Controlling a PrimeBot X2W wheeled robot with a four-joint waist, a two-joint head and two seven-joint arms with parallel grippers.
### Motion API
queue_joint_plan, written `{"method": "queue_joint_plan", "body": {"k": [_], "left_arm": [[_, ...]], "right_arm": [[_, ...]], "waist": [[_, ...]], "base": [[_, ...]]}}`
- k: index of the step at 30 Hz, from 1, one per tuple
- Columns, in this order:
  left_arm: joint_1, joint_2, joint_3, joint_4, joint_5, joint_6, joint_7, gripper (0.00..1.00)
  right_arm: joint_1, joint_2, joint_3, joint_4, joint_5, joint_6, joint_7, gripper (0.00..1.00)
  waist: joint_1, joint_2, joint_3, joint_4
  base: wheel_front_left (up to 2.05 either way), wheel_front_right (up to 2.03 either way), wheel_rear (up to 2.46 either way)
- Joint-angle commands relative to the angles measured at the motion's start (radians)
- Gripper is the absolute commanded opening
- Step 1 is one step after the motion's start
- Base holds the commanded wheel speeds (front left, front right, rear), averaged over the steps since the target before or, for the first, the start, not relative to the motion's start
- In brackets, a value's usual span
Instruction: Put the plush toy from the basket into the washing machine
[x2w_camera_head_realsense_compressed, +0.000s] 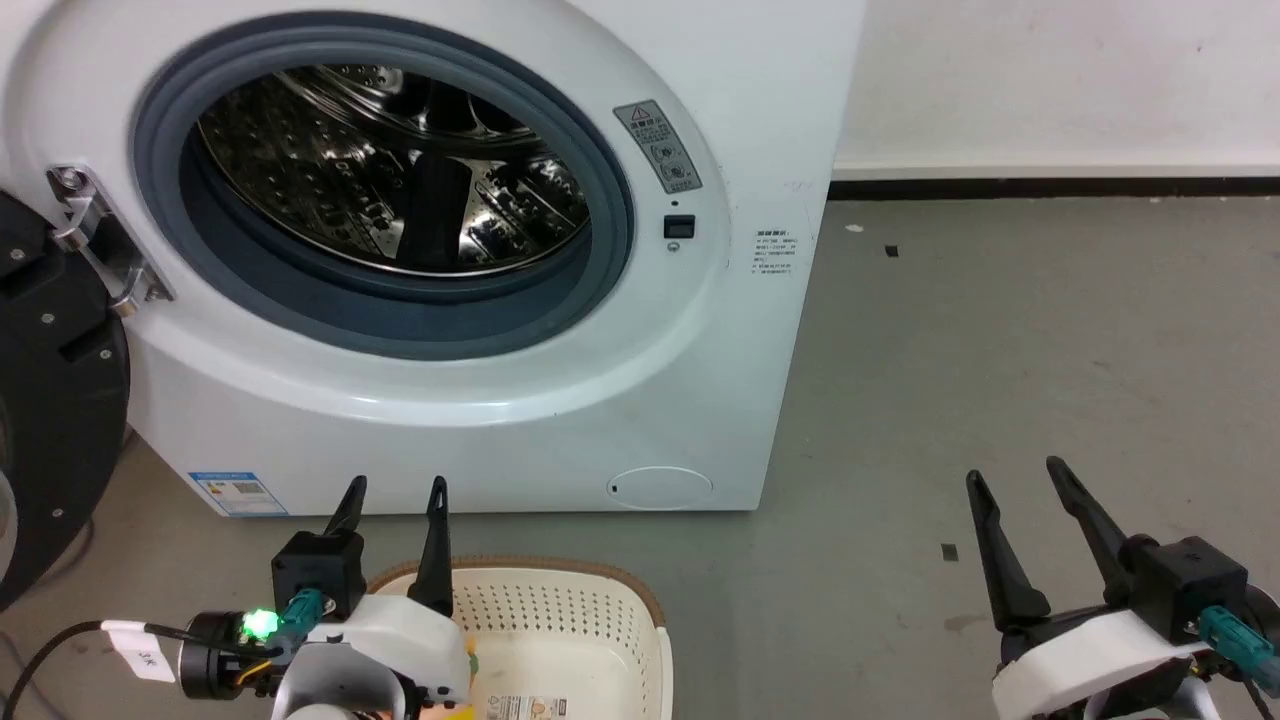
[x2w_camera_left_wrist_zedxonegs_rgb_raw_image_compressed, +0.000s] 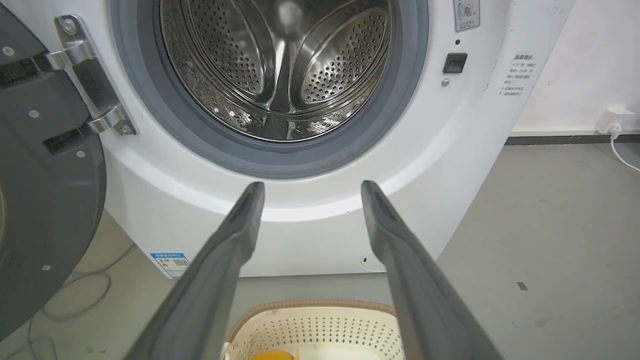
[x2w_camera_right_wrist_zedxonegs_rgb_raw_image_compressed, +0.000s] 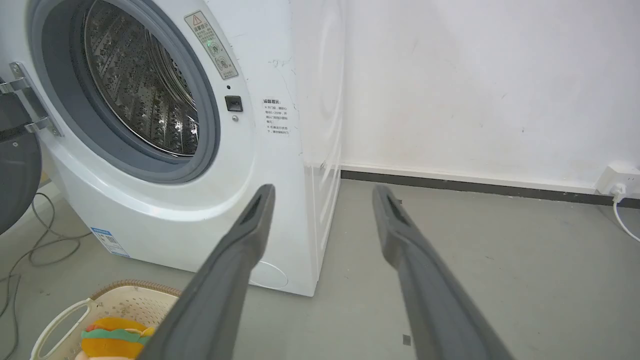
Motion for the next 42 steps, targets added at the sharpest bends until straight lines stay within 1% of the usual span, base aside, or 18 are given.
{"method": "queue_joint_plan", "body": {"k": [1,9,17,30,42], "left_arm": [[-0.023,0.000,-0.002,0.020,-0.008,0.001,-0.010,1.00],[-0.086,0.003,0.005,0.149,-0.033,-0.011,-0.027,1.00],[-0.163,0.018,0.012,0.284,-0.062,-0.013,-0.038,1.00],[-0.279,0.051,0.003,0.434,-0.096,-0.005,-0.017,1.00],[-0.376,0.066,-0.014,0.559,-0.125,0.005,-0.013,1.00]], "right_arm": [[-0.023,0.000,-0.003,-0.010,0.011,0.000,-0.010,1.00],[-0.058,0.000,-0.014,-0.031,0.036,0.000,-0.027,1.00],[-0.091,0.000,-0.024,-0.056,0.059,0.000,-0.044,1.00],[-0.147,0.000,-0.050,-0.106,0.087,0.000,-0.071,1.00],[-0.183,0.000,-0.072,-0.159,0.095,0.000,-0.096,1.00]], "waist": [[0.0000,0.0000,0.014,-0.002],[0.0000,0.0000,0.088,-0.010],[0.0000,0.0000,0.175,-0.016],[0.0000,0.0000,0.341,-0.016],[0.0000,0.0000,0.476,-0.001]], "base": [[0.00,0.00,0.00],[0.00,0.00,0.00],[0.00,0.00,0.00],[0.00,0.00,0.00],[0.00,0.00,0.00]]}}
